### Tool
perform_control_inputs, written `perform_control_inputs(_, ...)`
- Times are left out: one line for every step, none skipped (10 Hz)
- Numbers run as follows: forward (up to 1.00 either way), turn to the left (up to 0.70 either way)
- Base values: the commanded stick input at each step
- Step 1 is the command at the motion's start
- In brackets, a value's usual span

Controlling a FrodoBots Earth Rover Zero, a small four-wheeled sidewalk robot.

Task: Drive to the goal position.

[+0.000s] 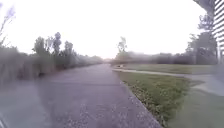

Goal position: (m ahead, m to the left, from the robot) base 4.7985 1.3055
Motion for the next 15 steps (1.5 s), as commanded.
perform_control_inputs(0.70,0.00)
perform_control_inputs(0.70,0.00)
perform_control_inputs(0.70,0.00)
perform_control_inputs(0.70,0.00)
perform_control_inputs(0.70,0.00)
perform_control_inputs(0.70,0.00)
perform_control_inputs(0.70,0.00)
perform_control_inputs(0.70,0.00)
perform_control_inputs(0.70,0.00)
perform_control_inputs(0.70,0.00)
perform_control_inputs(0.70,0.00)
perform_control_inputs(0.70,0.00)
perform_control_inputs(0.70,0.00)
perform_control_inputs(0.70,0.00)
perform_control_inputs(0.70,0.00)
